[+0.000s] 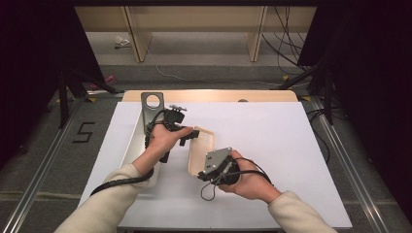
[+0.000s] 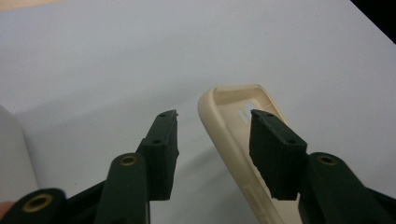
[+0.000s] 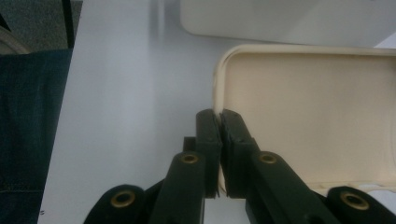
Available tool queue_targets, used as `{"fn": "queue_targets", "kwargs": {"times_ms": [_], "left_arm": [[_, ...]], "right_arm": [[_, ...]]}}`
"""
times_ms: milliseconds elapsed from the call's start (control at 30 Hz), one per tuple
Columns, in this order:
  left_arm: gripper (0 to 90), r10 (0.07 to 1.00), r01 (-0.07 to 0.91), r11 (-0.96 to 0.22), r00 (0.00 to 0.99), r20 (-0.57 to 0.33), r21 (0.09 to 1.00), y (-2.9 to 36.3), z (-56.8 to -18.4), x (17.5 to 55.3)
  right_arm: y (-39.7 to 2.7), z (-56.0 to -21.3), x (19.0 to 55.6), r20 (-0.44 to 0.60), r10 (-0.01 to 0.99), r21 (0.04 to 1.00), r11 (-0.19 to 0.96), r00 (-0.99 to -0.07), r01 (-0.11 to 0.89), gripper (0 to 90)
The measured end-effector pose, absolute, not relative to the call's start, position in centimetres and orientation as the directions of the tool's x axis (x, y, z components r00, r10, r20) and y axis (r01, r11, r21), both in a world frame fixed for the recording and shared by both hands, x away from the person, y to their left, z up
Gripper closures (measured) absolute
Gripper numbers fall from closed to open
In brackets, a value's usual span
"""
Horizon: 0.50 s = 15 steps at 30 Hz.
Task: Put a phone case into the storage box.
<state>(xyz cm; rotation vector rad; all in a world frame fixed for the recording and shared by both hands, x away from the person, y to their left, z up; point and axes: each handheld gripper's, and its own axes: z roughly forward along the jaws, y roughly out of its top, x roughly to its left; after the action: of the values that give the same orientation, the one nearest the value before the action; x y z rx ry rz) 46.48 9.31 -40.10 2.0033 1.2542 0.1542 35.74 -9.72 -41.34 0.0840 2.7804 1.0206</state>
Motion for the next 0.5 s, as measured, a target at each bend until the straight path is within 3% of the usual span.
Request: {"fn": "queue_targets", "kwargs": {"times_ms": [233,500], "left_arm": [[66.1,0.806,0.734,-0.205,0.501,-0.314,0.647,9.36,-40.32,46.47],[74.4,0.788,0.731,-0.139,0.490,-0.373,0.668,9.17,-39.63,45.89]], "right_arm": [[-9.56,-41.29,35.61,-0.153,0.102,0.649,0.761,-0.983,-0.022,87.2],[-9.29,-41.52,35.43,-0.153,0.086,0.640,0.768,-0.985,-0.033,87.6]]}}
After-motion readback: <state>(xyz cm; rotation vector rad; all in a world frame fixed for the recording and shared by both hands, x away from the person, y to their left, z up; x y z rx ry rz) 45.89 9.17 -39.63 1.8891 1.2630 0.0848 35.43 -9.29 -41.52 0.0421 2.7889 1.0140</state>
